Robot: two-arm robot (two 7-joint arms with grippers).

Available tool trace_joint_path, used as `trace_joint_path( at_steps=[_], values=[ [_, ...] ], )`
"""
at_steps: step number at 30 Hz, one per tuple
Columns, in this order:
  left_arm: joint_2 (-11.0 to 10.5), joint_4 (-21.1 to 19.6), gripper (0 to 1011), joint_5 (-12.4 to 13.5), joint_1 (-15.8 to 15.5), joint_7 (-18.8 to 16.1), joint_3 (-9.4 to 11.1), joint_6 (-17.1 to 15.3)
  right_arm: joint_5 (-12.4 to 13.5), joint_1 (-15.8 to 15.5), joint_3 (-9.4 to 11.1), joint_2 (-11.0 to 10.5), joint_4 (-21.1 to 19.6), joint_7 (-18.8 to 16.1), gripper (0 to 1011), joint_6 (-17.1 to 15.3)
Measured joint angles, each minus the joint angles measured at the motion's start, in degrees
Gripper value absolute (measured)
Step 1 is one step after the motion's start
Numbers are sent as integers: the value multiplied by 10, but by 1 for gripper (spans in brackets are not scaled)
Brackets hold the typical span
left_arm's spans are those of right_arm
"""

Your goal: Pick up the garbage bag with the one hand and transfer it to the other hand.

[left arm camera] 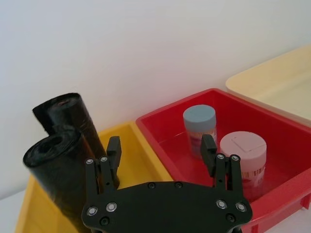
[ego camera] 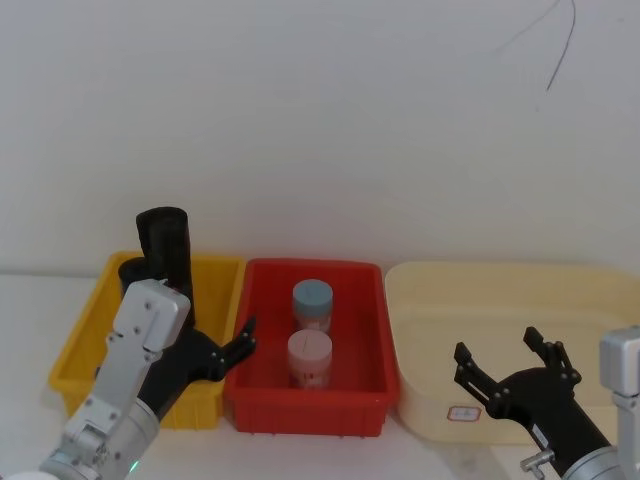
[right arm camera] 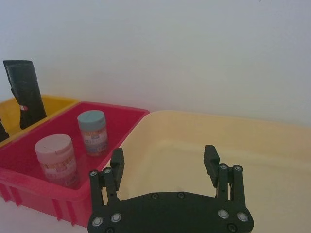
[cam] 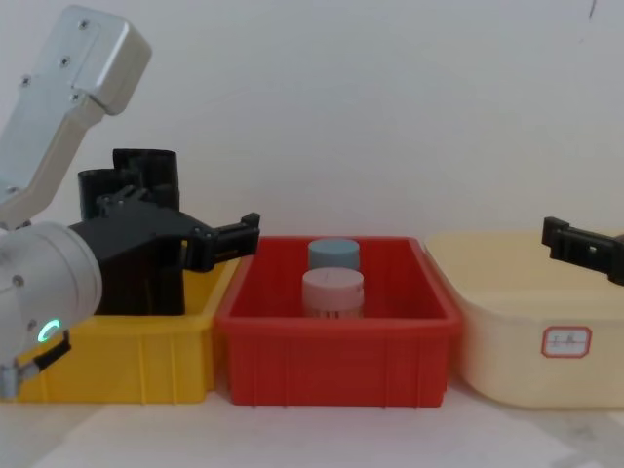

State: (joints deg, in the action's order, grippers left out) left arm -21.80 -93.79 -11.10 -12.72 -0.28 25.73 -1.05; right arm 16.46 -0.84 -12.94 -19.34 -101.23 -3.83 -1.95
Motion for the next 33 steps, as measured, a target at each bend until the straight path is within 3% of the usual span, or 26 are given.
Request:
trace_joint_path(
  at_steps=[12,23,33],
  values=[
    [1,-37,1000,19,46,-49,-14,-25,0,0,0,0,0,0,1000,0],
    [-5,-75,1000,28,92,-87,-41,-53,0,0,0,0,0,0,1000,0],
    [-4,-83,1000,23,101,-96,-63,-75,0,0,0,0,0,0,1001,0]
  ],
)
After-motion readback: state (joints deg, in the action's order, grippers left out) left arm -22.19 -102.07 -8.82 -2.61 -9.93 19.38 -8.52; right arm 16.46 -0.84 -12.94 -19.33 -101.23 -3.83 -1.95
